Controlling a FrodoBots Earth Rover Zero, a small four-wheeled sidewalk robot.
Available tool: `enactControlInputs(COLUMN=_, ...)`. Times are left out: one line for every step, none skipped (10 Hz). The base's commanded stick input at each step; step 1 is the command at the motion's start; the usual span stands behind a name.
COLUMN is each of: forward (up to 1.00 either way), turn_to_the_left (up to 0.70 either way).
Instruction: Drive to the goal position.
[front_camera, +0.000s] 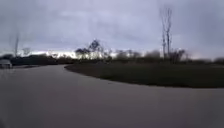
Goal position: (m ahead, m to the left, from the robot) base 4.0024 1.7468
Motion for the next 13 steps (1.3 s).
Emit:
enactControlInputs(forward=1.0, turn_to_the_left=0.4)
enactControlInputs(forward=1.0, turn_to_the_left=0.4)
enactControlInputs(forward=1.0, turn_to_the_left=0.4)
enactControlInputs(forward=1.0, turn_to_the_left=0.4)
enactControlInputs(forward=1.0, turn_to_the_left=0.4)
enactControlInputs(forward=1.0, turn_to_the_left=0.4)
enactControlInputs(forward=1.0, turn_to_the_left=0.4)
enactControlInputs(forward=1.0, turn_to_the_left=0.4)
enactControlInputs(forward=1.0, turn_to_the_left=0.4)
enactControlInputs(forward=1.0, turn_to_the_left=0.4)
enactControlInputs(forward=1.0, turn_to_the_left=0.4)
enactControlInputs(forward=1.0, turn_to_the_left=0.4)
enactControlInputs(forward=1.0, turn_to_the_left=0.4)
